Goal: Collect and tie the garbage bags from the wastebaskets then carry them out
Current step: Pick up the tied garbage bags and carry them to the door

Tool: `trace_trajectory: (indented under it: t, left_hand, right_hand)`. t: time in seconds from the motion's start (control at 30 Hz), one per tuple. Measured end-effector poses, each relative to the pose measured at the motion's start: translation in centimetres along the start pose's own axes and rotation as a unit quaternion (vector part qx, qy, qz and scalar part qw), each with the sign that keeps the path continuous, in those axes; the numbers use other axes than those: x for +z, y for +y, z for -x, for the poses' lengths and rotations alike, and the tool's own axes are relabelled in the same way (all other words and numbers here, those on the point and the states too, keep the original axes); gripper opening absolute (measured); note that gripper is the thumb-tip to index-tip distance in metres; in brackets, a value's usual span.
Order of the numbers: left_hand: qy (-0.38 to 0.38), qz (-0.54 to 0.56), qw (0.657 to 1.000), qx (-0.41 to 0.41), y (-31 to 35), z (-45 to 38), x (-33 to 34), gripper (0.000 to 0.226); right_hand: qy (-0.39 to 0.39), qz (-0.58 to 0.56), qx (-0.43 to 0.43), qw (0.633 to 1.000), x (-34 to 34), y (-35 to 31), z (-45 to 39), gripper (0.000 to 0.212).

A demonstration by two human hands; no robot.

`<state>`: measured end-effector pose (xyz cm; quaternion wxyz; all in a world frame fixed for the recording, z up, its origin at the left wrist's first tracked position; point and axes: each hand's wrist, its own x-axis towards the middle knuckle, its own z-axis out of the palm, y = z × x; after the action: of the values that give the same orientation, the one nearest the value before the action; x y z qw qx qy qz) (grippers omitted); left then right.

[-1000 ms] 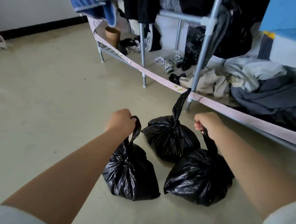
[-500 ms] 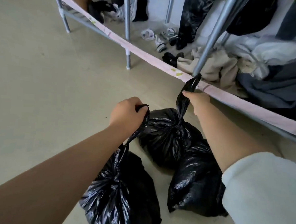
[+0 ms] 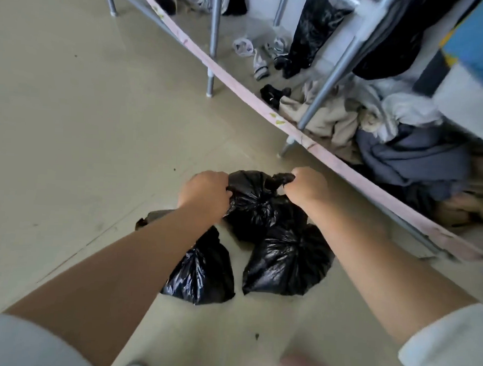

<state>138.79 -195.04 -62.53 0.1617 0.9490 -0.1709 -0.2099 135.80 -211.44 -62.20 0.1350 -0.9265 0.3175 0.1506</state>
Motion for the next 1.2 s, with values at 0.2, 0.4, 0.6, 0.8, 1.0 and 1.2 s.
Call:
trace_trajectory:
  t: [0.2, 0.4, 0.6, 0.8, 1.0, 1.2]
  left_hand:
    - [-0.02, -0.083, 0.996, -0.028, 1.4, 10.8, -9.6, 0.028]
    - [0.037, -0.119, 0.991, -0.054, -0.6, 19.0, -24.8, 0.031]
    - [0.091, -0.131, 0.986, -0.051, -6.1, 23.0, -41.9, 0.03]
    - [0.13, -0.117, 0.979, -0.1, -14.3, 25.3, -54.4, 0.027]
    - [0.161, -0.123, 0.965, -0.167, -22.7, 23.1, -63.5, 0.026]
    - [0.154, -0.159, 0.951, -0.215, -32.3, 14.2, -73.0, 0.028]
  right_hand:
    - [-0.002, 0.137, -0.134, 0.981, -7.3, -4.1, 13.0, 0.027]
    - [0.039, 0.192, -0.299, 0.934, -19.8, -13.8, 21.0, 0.034]
    - [0.016, 0.213, -0.377, 0.901, -31.3, -28.6, 27.1, 0.029]
    - [0.015, 0.218, -0.429, 0.877, -36.8, -42.3, 30.6, 0.024]
    - [0.04, 0.198, -0.488, 0.849, -38.6, -55.6, 29.8, 0.025]
    - [0.032, 0.191, -0.544, 0.816, -39.4, -71.9, 22.4, 0.017]
